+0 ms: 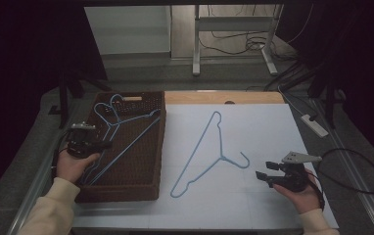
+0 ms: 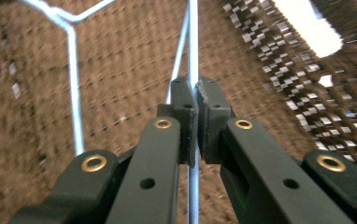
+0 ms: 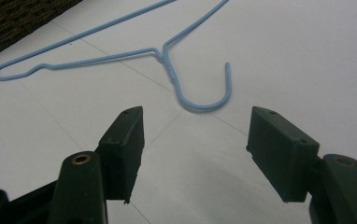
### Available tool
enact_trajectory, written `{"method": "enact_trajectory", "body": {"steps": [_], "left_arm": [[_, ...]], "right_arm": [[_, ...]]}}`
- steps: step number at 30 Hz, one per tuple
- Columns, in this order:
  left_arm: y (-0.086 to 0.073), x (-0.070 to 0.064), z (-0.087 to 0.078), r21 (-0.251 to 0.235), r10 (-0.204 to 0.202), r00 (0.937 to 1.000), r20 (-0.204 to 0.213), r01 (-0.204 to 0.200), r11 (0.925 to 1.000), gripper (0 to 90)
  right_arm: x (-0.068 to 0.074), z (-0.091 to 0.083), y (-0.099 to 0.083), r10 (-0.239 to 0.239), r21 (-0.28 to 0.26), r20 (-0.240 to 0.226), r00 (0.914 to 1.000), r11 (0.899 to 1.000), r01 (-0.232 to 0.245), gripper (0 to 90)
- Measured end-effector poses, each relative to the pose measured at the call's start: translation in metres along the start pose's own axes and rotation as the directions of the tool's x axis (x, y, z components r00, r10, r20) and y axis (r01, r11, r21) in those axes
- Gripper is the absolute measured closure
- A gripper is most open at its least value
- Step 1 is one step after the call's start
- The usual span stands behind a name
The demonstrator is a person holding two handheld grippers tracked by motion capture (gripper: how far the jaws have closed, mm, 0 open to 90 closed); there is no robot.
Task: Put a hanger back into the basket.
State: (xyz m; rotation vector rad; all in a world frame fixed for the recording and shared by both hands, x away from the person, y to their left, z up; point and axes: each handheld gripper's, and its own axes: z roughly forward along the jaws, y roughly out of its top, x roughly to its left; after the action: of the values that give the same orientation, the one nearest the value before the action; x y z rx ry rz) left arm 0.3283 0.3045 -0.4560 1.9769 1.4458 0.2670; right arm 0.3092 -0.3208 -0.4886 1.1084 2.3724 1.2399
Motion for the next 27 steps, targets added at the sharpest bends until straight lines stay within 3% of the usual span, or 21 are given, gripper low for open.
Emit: {"method": "enact_trajectory", "body": {"steps": [2, 5, 8, 11, 13, 16, 17, 20, 23, 27], "left_arm": [[0.002, 0.002, 0.003, 0.020, -0.010, 0.9997, -0.024, 0.010, 0.9997, 86.4], [0.006, 0.007, 0.008, 0.067, 0.001, 0.9952, -0.098, 0.006, 0.9977, 86.4], [0.007, 0.009, 0.011, 0.087, -0.004, 0.9920, -0.126, 0.015, 0.9961, 86.1], [0.010, 0.008, 0.016, 0.110, 0.021, 0.9805, -0.195, 0.001, 0.9939, 83.3], [0.011, 0.006, 0.018, 0.107, 0.036, 0.9702, -0.240, -0.010, 0.9942, 75.1], [0.011, 0.003, 0.014, 0.067, 0.060, 0.9658, -0.252, -0.045, 0.9967, 68.4], [0.011, 0.002, 0.011, 0.048, 0.070, 0.9664, -0.248, -0.059, 0.9971, 65.6], [0.009, -0.006, -0.002, -0.025, 0.082, 0.9787, -0.188, -0.088, 0.9958, 55.5], [0.007, -0.014, -0.016, -0.103, 0.081, 0.9916, -0.101, -0.091, 0.9905, 48.2], [0.003, -0.027, -0.037, -0.187, 0.104, 0.9943, -0.021, -0.106, 0.9767, 42.3]], "right_arm": [[0.000, 0.000, 0.000, 0.000, 0.001, 0.000, 1.0000, 1.000, 0.000, 37.6], [0.000, 0.000, 0.000, 0.000, 0.003, -0.001, 1.0000, 1.000, 0.000, 37.6], [0.000, 0.000, 0.000, 0.001, 0.004, -0.002, 1.0000, 1.000, -0.001, 37.6], [0.000, 0.001, 0.000, -0.001, 0.008, -0.003, 1.0000, 1.000, 0.001, 37.5], [0.000, 0.001, 0.000, -0.003, 0.007, -0.004, 1.0000, 1.000, 0.003, 37.5], [0.000, 0.001, -0.001, -0.004, 0.009, -0.005, 1.0000, 1.000, 0.004, 37.5], [0.000, 0.000, -0.001, -0.003, 0.008, -0.005, 1.0000, 1.000, 0.003, 37.5], [0.000, 0.000, -0.001, -0.003, 0.006, -0.006, 1.0000, 1.000, 0.003, 37.5], [0.000, 0.000, -0.001, -0.002, 0.008, -0.006, 1.0000, 1.000, 0.003, 37.5], [0.000, 0.000, -0.001, -0.002, 0.008, -0.005, 1.0000, 1.000, 0.002, 37.5]]}}
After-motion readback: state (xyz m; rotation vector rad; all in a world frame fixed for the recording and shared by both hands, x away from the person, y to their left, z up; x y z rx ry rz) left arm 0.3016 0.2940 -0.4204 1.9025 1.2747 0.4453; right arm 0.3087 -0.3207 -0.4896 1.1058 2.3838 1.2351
